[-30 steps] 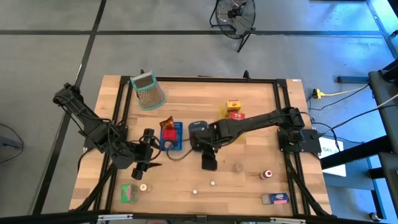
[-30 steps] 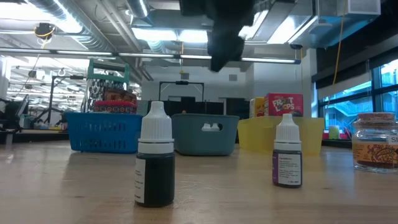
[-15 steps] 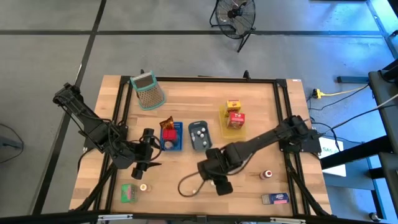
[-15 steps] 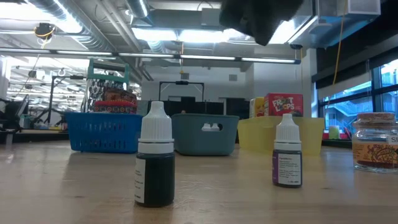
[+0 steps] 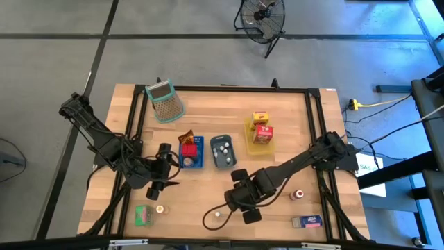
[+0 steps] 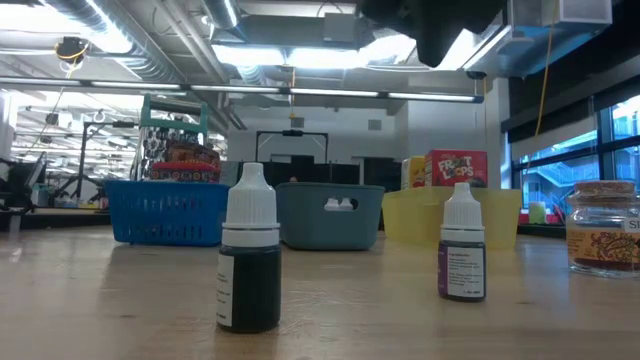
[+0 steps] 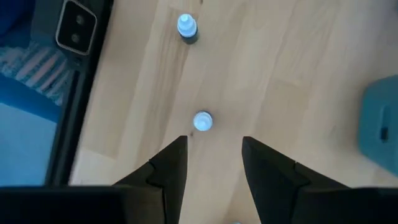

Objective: Pick & Place Kitchen Items
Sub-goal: Put the small food coloring bottle into the gray bin

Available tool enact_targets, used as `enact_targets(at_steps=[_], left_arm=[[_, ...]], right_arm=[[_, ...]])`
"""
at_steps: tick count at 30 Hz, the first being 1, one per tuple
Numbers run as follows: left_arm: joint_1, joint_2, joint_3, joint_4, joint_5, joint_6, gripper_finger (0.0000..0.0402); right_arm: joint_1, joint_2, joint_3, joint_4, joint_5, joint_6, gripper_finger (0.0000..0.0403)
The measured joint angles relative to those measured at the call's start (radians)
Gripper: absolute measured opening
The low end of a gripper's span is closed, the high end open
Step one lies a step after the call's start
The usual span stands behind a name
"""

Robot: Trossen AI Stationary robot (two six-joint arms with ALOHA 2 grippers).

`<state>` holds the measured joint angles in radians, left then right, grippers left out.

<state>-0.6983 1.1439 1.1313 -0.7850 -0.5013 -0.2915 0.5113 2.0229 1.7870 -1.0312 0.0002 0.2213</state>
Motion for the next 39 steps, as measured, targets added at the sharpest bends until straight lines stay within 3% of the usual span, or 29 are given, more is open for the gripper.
enact_targets(at_steps=[14,39], left_arm=[[0.000,0.000,0.000,-0.049,0.032,-0.093,0.0249],[-0.002,0.000,0.000,-0.043,0.056,-0.106,0.0249]], right_arm=[[0.016,0.000,-0.130,0.240,0.002,0.147,0.0156],[0.020,0.000,-0.288,0.378,0.049,0.242,0.0156]])
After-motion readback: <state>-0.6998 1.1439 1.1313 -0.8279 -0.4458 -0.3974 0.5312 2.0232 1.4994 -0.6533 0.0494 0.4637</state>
